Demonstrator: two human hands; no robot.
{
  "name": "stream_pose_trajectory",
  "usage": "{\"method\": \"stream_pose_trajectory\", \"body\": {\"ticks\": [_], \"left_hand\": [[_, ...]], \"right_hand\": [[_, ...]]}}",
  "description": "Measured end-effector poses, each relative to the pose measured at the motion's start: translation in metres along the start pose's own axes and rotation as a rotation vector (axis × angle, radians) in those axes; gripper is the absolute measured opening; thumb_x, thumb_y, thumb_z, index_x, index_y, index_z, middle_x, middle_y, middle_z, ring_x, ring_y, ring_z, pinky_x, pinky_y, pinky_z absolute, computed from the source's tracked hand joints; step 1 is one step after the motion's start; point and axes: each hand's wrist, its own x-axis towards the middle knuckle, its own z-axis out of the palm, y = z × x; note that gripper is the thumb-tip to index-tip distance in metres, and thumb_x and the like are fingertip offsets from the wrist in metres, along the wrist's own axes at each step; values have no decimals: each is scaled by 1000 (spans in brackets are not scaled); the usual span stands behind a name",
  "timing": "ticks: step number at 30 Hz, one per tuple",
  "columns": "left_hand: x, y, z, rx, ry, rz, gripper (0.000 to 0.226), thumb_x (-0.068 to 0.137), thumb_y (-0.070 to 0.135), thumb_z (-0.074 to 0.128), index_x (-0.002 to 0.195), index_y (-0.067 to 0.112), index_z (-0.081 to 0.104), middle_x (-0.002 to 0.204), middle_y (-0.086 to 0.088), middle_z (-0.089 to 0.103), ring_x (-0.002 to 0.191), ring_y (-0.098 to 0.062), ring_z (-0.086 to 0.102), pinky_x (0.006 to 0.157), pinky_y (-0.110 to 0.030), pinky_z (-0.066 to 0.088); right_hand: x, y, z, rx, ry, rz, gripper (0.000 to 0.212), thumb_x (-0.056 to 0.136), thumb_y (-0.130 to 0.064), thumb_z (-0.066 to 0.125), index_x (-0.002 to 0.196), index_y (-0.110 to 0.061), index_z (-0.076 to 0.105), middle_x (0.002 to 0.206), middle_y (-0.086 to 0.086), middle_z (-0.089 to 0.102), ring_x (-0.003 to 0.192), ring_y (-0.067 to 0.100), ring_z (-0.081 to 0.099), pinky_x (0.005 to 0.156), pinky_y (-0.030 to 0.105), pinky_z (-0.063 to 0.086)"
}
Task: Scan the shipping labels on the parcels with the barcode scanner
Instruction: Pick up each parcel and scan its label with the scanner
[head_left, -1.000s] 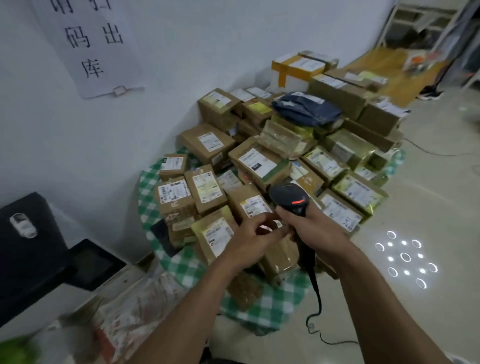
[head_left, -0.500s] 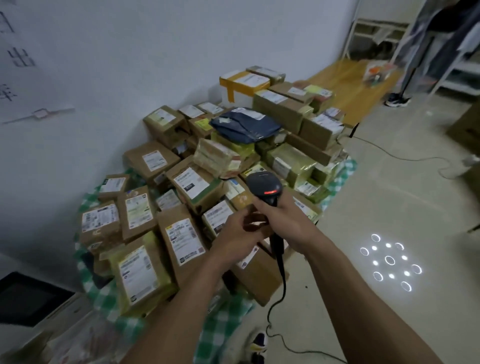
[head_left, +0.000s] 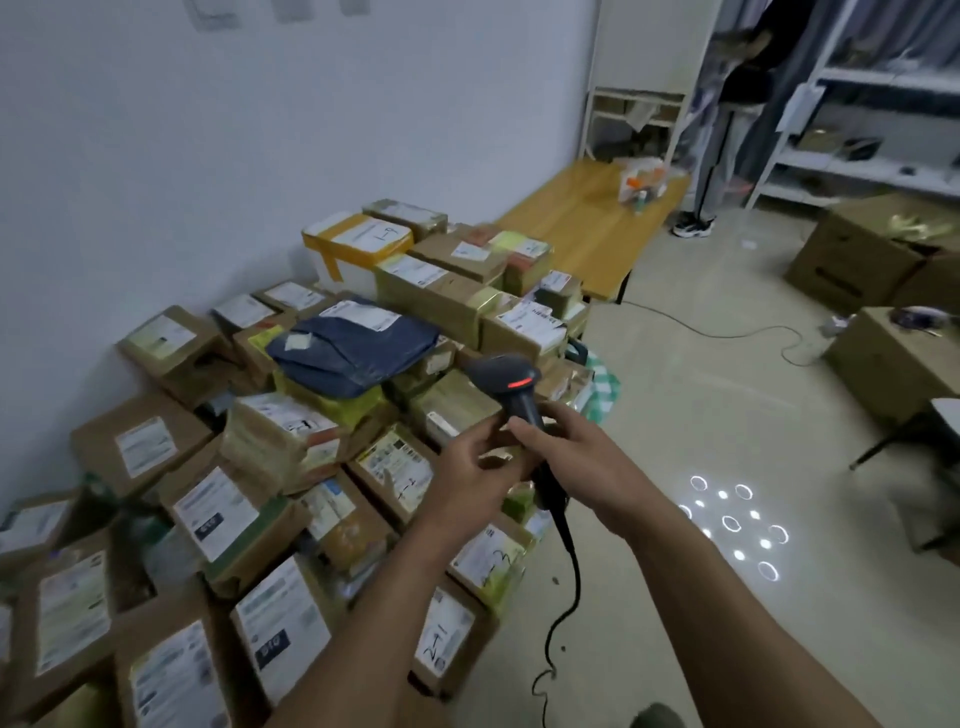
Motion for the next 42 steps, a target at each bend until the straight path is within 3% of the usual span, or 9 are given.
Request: {"method": "stream_pose_trajectory", "body": {"ticks": [4,8,12,18,22,28,32,35,42], "left_hand": [[57,3,38,130,-109,3,44,89,12,80,129,25,68,113,0,77,100,-19,75,92,-42,60],[123,-7,76,388,-177,-5,59,83,38,85,135,48,58,118,16,70,95,0,62,87,-28,51],[183,-15,127,356,20,-184,67,86,49,80,145,49,48,124,20,65,112,0,59,86,-16,47],[264,-28,190,391,243,-276,42,91,41,77,127,48,58,114,21,63,97,5,59,75,-14,50],[302,-44,207,451,355,-300,42,93,35,77,131,32,60,103,26,52,89,7,53,68,-3,39],[363,-78,213,759,354,-264,51,92,45,74,137,26,60,127,9,48,111,-6,48,96,-18,39],[399,-95,203,936,394,-208,47,97,40,65,140,24,54,143,1,36,144,-19,23,121,-39,30],[416,-102,192,1006,402,-227,52,100,36,60,148,23,46,160,-5,27,156,-26,4,126,-40,14],[428,-120,185,947,440,-411,64,96,44,62,154,30,40,165,0,14,154,-25,10,124,-45,24]], "right_hand": [[45,7,-57,-55,24,-19,18,104,-39,60,118,-31,69,109,-3,77,101,15,73,89,38,60],[97,30,-125,-76,-15,1,22,106,-42,54,122,-30,64,114,1,74,94,17,75,70,33,61],[149,44,-205,-59,15,32,17,106,-41,55,113,-27,62,106,6,73,85,24,74,64,39,61],[249,61,-288,-222,-102,73,27,91,-8,69,115,-9,56,103,29,62,77,28,58,63,41,47],[307,67,-301,-270,-190,64,11,102,-14,61,109,-20,55,93,19,59,80,29,54,62,38,40],[398,86,-298,-420,-267,91,25,102,-14,61,122,-9,47,101,18,60,87,33,60,68,39,45],[454,94,-280,-518,-316,100,39,96,-14,69,129,-9,49,113,16,64,96,30,64,73,36,50],[484,100,-269,-600,-378,105,49,93,-14,69,137,-10,48,123,16,63,103,30,63,70,32,50],[518,114,-251,-694,-497,105,41,96,-11,65,135,-7,52,90,2,57,62,9,46,38,10,34]]}}
